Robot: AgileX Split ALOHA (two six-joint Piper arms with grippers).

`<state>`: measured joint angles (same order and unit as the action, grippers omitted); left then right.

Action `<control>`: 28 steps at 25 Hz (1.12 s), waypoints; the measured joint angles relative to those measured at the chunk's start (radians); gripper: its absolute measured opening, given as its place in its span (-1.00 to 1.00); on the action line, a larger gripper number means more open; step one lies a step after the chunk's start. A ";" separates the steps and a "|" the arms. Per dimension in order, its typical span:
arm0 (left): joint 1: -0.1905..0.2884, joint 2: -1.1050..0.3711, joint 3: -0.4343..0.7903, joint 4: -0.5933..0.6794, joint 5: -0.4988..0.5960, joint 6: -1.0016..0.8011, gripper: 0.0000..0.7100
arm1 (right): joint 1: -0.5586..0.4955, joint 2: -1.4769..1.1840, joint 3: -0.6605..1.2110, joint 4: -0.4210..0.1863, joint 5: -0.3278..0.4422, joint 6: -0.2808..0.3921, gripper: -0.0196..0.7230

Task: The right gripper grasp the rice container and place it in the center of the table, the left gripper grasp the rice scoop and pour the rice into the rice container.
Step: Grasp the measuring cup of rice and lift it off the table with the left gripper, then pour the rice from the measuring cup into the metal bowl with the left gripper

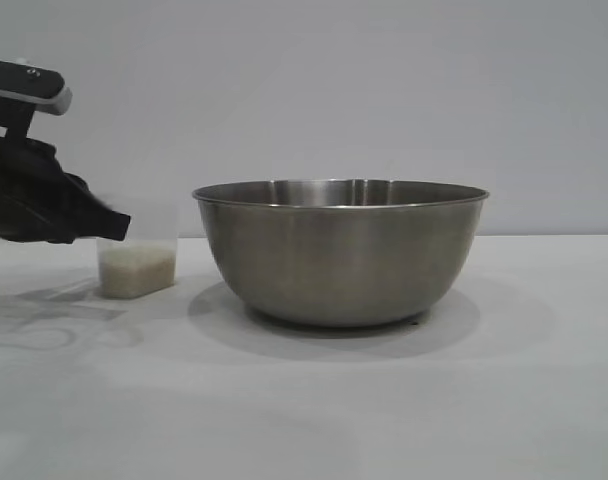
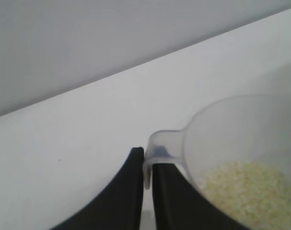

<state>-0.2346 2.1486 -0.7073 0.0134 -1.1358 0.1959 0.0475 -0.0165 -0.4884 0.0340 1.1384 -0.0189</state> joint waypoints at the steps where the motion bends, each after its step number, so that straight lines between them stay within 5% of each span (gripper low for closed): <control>1: 0.000 -0.002 0.000 0.001 0.000 0.000 -1.00 | 0.000 0.000 0.000 0.000 0.000 0.000 0.30; 12: 0.000 -0.139 -0.021 0.075 0.006 0.063 -1.00 | 0.000 0.000 0.000 0.000 0.000 0.000 0.30; 28: 0.000 -0.175 -0.283 0.530 0.006 0.179 -1.00 | 0.000 0.000 0.000 0.000 0.000 0.000 0.30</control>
<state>-0.2346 1.9735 -0.9906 0.5436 -1.1299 0.3749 0.0475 -0.0165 -0.4884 0.0340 1.1384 -0.0189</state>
